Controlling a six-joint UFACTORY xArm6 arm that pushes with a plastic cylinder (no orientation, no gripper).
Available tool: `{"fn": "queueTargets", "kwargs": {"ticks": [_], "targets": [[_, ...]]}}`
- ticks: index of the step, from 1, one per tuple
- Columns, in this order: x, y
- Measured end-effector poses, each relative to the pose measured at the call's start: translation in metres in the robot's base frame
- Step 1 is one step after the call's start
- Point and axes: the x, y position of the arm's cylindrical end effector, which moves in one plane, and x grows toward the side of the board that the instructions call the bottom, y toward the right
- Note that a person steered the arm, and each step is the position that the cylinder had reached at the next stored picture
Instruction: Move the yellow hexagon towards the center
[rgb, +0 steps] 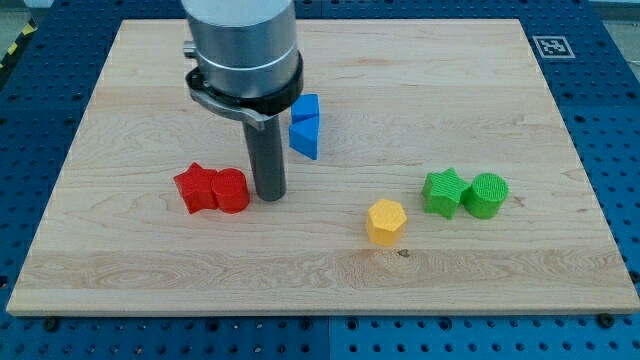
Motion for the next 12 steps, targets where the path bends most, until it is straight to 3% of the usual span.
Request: {"fn": "queueTargets", "kwargs": {"ticks": [3, 6, 9, 12], "targets": [[0.066, 0.061], [0.072, 0.143], [0.072, 0.103], [0.067, 0.11]]}}
